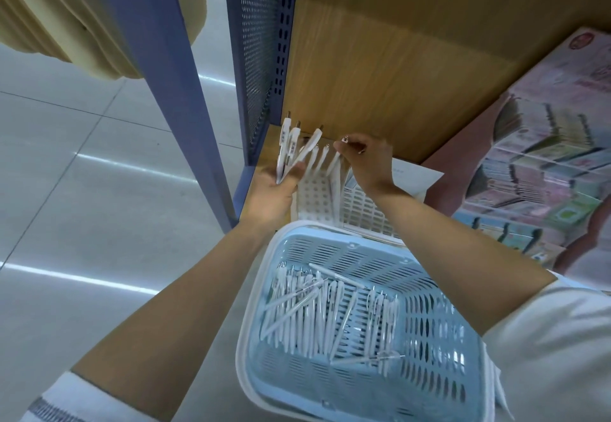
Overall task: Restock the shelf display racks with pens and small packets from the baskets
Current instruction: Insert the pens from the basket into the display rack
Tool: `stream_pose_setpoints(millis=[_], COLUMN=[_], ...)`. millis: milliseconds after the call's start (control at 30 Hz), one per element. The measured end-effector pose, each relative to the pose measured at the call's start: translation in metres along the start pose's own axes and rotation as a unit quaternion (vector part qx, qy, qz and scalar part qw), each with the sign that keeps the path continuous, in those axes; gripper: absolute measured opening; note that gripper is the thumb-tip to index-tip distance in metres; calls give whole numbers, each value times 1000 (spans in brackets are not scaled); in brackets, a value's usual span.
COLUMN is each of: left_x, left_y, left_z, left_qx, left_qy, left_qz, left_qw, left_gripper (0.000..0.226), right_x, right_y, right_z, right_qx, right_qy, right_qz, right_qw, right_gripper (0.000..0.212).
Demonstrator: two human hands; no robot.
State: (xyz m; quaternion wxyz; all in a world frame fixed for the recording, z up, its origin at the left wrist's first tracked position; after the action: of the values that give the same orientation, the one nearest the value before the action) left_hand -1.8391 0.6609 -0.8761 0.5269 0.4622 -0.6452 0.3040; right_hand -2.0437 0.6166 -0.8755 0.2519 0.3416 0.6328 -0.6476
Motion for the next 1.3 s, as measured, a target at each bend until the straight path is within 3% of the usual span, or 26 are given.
stream_pose_setpoints(millis=[233,433,700,800,900,967,1067,1133,1300], left_x=[-16,-23,-21,-21,-19,-14,3,10,2], left_y=[-3,-3,0,-1,-2,0,7,11,-5], left_z=[10,15,17,15,13,9,0,-4,-5], left_qx=[-10,-18,-26,-19,-23,-28,-25,-14,-3], left_qy=[-18,-21,-11,-20,-16,-12,16,24,-9], left_qz=[-12,-17,-19,-7,-9,-2,-1,7,-1], left_qw=[1000,999,999,1000,1000,1000,1000,1000,1000], left_gripper=[16,23,24,42,24,19,15,27,26], right_x=[0,2,1,8,2,-14,-35,-43,-44], right_y=[2,6,12,14,9,0,16,29,10], right_z=[0,-2,5,7,4,-4,-17,-23,-18], right_qx=[-6,-1,-8,-37,-39,-28,-159,-212,-140], right_qy=[5,12,38,60,47,2,7,32,54], right_qz=[-3,9,-74,-70,-58,11,220,281,428], right_qw=[1000,1000,996,995,996,1000,962,936,891], right_gripper=[14,11,10,11,21,18,19,20,16])
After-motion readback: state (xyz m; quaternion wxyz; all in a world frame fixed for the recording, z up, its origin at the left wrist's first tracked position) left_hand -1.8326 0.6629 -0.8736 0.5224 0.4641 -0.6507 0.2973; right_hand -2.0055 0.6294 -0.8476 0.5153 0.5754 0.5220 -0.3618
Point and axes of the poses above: each hand's wrist, its own z-axis towards the middle knuckle, its own y-axis out of the palm, x = y × z, the point moved 8 cm from there along z, towards the middle knuckle, and after that the axes turned 15 degrees about -x, right-handed, at the moved point
